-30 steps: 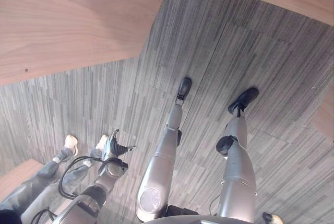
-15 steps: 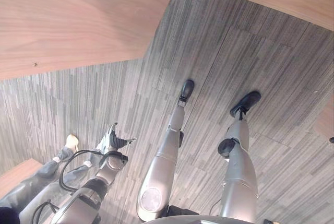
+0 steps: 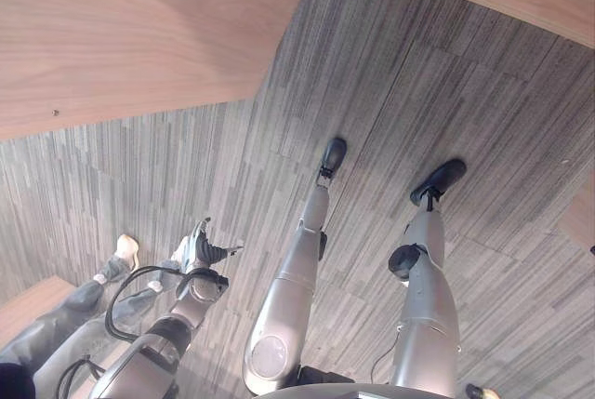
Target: Put the empty folder in the office cabinet
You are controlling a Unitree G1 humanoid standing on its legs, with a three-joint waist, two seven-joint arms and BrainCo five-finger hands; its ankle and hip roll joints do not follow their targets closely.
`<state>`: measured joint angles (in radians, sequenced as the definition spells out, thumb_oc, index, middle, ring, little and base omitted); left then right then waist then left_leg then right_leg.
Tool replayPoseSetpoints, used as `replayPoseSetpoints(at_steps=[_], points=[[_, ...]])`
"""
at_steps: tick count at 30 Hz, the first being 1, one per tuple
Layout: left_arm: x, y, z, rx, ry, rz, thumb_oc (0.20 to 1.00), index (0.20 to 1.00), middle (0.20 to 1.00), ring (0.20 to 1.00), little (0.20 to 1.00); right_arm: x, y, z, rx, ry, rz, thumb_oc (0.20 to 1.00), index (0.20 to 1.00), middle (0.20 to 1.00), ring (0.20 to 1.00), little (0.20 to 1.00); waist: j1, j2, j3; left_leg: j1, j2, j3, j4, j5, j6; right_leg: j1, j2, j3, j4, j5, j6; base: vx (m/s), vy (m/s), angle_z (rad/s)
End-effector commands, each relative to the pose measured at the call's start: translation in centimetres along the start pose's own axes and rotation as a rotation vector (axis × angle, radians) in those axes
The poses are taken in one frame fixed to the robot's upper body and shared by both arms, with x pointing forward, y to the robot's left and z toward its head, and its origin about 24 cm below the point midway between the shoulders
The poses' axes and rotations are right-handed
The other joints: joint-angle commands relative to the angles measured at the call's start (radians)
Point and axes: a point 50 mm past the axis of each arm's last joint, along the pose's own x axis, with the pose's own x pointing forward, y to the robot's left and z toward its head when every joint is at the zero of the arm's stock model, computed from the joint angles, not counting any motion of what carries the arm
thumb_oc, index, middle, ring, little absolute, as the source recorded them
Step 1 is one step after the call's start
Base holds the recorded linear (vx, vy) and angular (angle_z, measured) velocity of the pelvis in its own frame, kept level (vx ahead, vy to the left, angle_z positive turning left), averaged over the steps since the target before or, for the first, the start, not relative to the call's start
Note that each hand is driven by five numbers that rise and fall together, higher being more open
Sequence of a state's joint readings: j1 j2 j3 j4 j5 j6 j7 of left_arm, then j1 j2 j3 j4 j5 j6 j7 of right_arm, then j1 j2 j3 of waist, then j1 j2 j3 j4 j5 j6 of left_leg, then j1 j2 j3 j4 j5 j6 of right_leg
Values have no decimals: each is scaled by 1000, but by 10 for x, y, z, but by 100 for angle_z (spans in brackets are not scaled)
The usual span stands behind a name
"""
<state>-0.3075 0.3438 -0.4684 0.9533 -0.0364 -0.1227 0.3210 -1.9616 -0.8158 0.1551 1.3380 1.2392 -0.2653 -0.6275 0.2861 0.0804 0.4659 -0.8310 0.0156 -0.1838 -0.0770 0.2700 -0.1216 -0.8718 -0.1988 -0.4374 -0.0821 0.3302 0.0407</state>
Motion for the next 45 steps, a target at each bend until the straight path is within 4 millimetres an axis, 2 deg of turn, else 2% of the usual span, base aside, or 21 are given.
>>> replayPoseSetpoints(at_steps=[1, 13, 22, 28, 29, 30, 40, 45], points=[[-21, 7, -53, 68, 160, 1, 1000, 1000, 1000, 1000, 1000, 2, -20, -13, -121, -119, -8, 200, 200, 200, 200, 200, 9, -22, -193, 87, 25, 2, -10, -244, -18, 21, -51, 106, 1, -142, 193, 0, 0, 0], [-19, 9, -57, 93, 190, 23, 1000, 1000, 1000, 1000, 1000, -5, -10, -18, -149, -131, 41, 200, 200, 200, 200, 200, 12, -22, -206, 88, 41, -2, -10, -250, -25, -12, -56, 122, 34, -170, 181, 26, 1, 0], [-22, 12, -64, 95, 214, 25, 1000, 1000, 1000, 1000, 1000, -2, -7, -12, -203, -123, 59, 200, 200, 200, 200, 200, 12, -27, -210, 82, 51, 11, -10, -251, -29, -41, -61, 128, 69, -184, 181, 2, 0, 0], [-23, 17, -67, 87, 224, 34, 1000, 1000, 1000, 1000, 1000, -1, -7, -16, -223, -91, 85, 200, 200, 200, 200, 200, 6, -28, -205, 82, 52, 13, -10, -252, -31, -46, -60, 131, 76, -187, 178, 0, 0, 0], [-24, 18, -68, 85, 226, 36, 1000, 1000, 1000, 1000, 1000, -1, -7, -16, -228, -85, 87, 555, 555, 555, 555, 555, 4, -28, -203, 83, 53, 14, -10, -251, -31, -47, -60, 130, 79, -187, 178, 0, 0, 0], [-24, 19, -69, 85, 229, 37, 1000, 1000, 1000, 1000, 1000, 0, -8, -18, -239, -76, 92, 1000, 1000, 1000, 1000, 1000, 2, -28, -201, 84, 54, 15, -10, -252, -32, -46, -60, 131, 80, -187, 178, 0, 0, 0], [-25, 26, -73, 68, 244, 44, 1000, 1000, 1000, 1000, 1000, 3, -12, -21, -366, -52, 125, 1000, 1000, 1000, 1000, 1000, -11, -29, -184, 90, 59, 25, -10, -250, -29, -47, -57, 132, 90, -186, 177, 0, 0, 0], [-28, 27, -78, 70, 257, 37, 1000, 1000, 1000, 1000, 1000, 1, -6, -20, -471, -82, 182, 1000, 1000, 1000, 1000, 1000, -15, -27, -177, 95, 57, 26, -10, -248, -29, -39, -58, 132, 89, -185, 177, 0, 0, 0]])
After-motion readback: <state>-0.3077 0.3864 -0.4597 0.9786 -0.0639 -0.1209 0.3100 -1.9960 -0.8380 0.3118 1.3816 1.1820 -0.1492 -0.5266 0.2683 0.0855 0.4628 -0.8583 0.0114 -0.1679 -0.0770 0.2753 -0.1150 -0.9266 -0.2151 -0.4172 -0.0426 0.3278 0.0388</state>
